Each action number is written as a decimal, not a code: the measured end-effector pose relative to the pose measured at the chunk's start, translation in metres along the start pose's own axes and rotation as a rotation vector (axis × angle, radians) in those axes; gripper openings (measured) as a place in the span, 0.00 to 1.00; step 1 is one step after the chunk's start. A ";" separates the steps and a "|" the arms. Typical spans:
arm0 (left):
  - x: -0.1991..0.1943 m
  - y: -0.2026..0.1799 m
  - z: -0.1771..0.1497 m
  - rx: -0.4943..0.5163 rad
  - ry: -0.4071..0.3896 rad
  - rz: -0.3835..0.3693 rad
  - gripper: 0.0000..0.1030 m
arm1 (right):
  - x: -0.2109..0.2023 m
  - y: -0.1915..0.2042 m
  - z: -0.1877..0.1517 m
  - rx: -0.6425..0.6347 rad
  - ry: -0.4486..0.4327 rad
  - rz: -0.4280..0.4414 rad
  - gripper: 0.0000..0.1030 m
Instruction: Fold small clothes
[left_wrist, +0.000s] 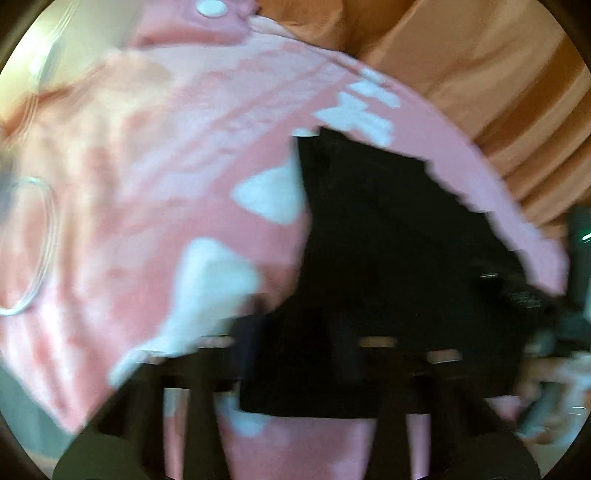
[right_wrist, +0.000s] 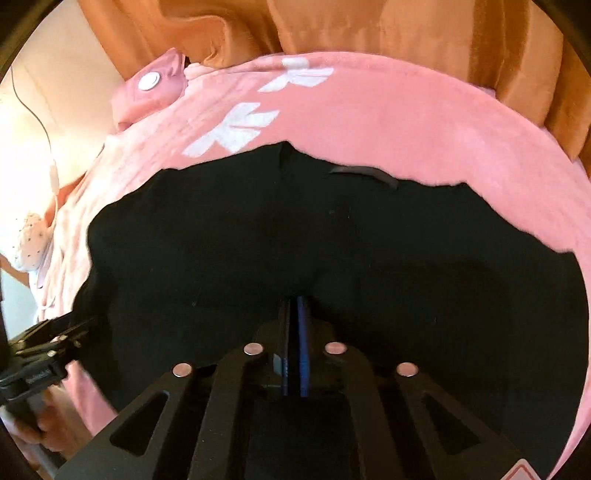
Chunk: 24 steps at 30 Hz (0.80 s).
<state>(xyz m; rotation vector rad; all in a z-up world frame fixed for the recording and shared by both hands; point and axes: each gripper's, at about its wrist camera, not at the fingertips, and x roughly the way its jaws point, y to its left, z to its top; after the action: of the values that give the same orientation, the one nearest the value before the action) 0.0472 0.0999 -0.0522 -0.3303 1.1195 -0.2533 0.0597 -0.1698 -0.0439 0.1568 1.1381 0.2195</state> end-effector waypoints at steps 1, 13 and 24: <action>-0.003 -0.002 0.003 -0.006 -0.008 -0.015 0.09 | -0.001 -0.001 0.003 0.004 0.004 0.004 0.00; -0.079 -0.222 0.001 0.470 -0.204 -0.367 0.06 | -0.032 -0.044 -0.009 0.190 -0.022 0.182 0.10; 0.012 -0.242 -0.091 0.587 0.145 -0.354 0.28 | -0.148 -0.211 -0.066 0.501 -0.129 -0.040 0.40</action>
<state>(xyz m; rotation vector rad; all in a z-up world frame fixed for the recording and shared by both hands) -0.0387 -0.1401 -0.0060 0.0192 1.0708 -0.9094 -0.0399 -0.4102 0.0094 0.5826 1.0486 -0.1152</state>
